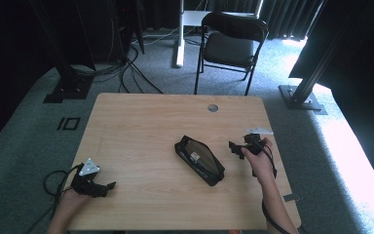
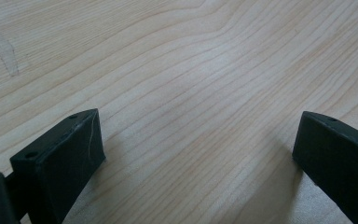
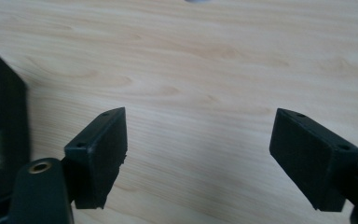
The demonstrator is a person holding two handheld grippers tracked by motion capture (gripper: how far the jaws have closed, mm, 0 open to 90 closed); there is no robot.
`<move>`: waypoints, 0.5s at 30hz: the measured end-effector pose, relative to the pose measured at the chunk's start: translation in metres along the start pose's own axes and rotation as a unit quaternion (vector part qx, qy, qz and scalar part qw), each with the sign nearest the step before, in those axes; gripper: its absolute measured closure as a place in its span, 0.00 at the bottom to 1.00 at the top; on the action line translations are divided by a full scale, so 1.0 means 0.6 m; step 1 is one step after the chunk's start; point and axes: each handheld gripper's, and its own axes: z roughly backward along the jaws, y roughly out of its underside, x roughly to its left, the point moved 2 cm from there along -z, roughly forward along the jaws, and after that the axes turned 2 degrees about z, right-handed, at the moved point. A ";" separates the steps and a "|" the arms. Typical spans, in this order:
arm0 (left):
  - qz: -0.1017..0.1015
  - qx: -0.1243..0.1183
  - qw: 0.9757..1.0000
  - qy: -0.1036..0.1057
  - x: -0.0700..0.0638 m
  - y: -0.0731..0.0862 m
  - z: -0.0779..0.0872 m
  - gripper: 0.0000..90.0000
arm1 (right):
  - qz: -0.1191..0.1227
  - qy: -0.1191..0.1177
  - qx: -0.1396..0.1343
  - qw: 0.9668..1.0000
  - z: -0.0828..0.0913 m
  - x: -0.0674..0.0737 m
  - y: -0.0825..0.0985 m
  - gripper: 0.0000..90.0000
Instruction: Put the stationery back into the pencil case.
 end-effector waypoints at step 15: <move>0.000 0.000 1.000 0.000 0.000 0.000 0.000 0.02 | -0.057 0.078 0.012 0.995 -0.004 -0.047 0.068 0.18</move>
